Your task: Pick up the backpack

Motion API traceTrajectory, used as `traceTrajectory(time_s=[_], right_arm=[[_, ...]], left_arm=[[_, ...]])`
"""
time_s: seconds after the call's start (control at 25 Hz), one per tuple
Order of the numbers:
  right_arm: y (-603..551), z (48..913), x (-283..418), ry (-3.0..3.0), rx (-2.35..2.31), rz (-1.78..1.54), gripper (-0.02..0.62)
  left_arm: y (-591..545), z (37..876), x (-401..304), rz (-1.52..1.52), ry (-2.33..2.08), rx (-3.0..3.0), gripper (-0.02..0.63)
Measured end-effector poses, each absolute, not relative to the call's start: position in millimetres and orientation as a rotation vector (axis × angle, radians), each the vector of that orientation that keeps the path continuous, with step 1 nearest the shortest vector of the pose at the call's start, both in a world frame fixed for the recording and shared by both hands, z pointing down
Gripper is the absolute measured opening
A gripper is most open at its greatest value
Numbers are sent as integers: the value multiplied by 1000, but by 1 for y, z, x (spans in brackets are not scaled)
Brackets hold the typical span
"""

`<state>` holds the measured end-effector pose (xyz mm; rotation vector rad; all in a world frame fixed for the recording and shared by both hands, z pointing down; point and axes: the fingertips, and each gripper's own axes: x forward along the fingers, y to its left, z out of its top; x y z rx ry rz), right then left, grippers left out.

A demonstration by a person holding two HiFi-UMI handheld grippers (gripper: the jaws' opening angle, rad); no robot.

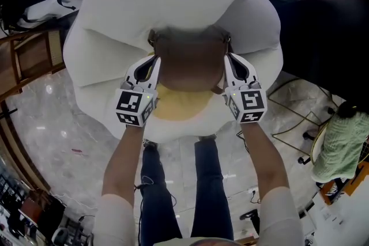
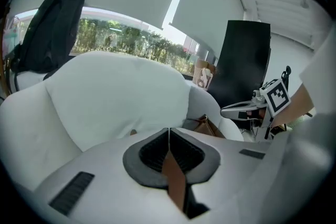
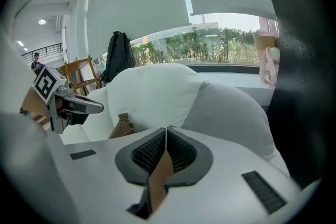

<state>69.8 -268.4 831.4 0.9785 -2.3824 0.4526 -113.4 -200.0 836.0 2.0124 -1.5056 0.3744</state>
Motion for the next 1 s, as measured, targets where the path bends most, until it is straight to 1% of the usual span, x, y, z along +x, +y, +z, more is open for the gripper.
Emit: traceTrajectory(time_s=[0.36,0.44,0.48,0.56,0.6,0.64,0.68,0.72,0.76,1.0], right_arm=[[-280,859,73,-2315,951,385,32],[-282,862,74,-2313,945,392,43],[-282,864,73,-2311,938,401,70],[-282,869,71,-2305,916,418,214],[-282,872,70,-2300,903,424,221],[-282,875,70,-2293,892,428,223],[-283,879,71,-2283,884,436,229],[-284,883,73,-2272,880,447,236],[-285,887,75,-2261,877,459,242],[-292,904,83,-2226,867,524,265]], left_arm=[[-202,879,-126,388,-1479,1892,32],[-203,885,-126,388,-1468,1881,34],[-204,887,-127,392,-1462,1876,34],[-204,892,-130,412,-1453,1871,34],[-204,894,-132,426,-1451,1869,35],[-205,897,-134,438,-1451,1864,47],[-206,899,-136,443,-1451,1854,99],[-206,902,-137,442,-1448,1839,203],[-207,905,-137,437,-1441,1825,244],[-209,920,-133,448,-1388,1810,250]])
